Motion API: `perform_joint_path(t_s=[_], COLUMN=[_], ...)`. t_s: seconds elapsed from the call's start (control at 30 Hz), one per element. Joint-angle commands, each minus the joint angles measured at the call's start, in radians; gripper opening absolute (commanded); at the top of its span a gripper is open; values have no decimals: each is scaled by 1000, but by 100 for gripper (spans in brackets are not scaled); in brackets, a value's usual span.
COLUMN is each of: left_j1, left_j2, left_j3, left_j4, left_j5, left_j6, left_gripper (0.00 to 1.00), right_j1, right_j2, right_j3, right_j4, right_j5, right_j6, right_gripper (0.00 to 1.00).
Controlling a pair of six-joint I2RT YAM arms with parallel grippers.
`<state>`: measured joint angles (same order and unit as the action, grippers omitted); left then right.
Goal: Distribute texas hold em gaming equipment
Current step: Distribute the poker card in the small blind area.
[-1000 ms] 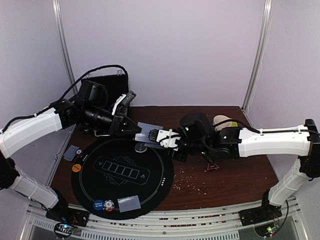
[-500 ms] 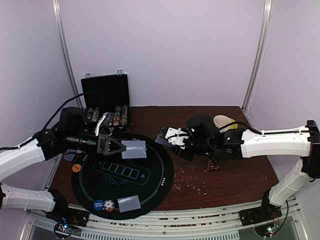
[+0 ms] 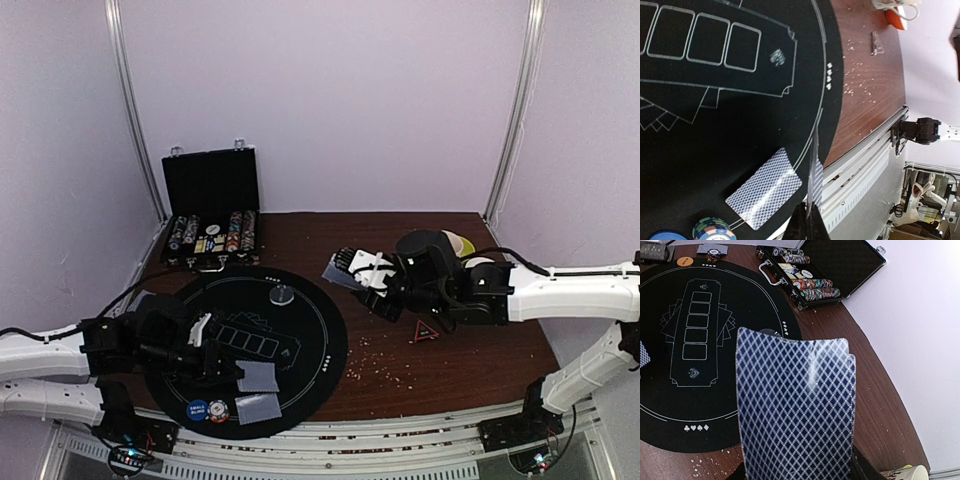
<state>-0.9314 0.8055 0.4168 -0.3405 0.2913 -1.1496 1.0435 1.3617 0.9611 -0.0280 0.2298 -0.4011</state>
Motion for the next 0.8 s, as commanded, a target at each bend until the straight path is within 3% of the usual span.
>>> perform_joint_path(t_s=[0.0,0.27,0.47,0.77], left_j1=[-36,-53,-81,-93], left_j2=[57,63,118,57], left_j3=[-27,-125,-105,-122], left_j4=[116,234,230,179], left_j5=[-31,1,-7,-40], left_j6=[-94,-206,-213,-265], left_gripper=[0,0,0,0], right_j1=[14,28,32,39], right_j2=[-33,-52,-66,-91], right_j3=[-12,-20,-33,-61], right_j4=[5,-4,-20,0], right_j5=[33,46,47,44], right_j6=[19,12,12,6], right_gripper=[47,47,47,47])
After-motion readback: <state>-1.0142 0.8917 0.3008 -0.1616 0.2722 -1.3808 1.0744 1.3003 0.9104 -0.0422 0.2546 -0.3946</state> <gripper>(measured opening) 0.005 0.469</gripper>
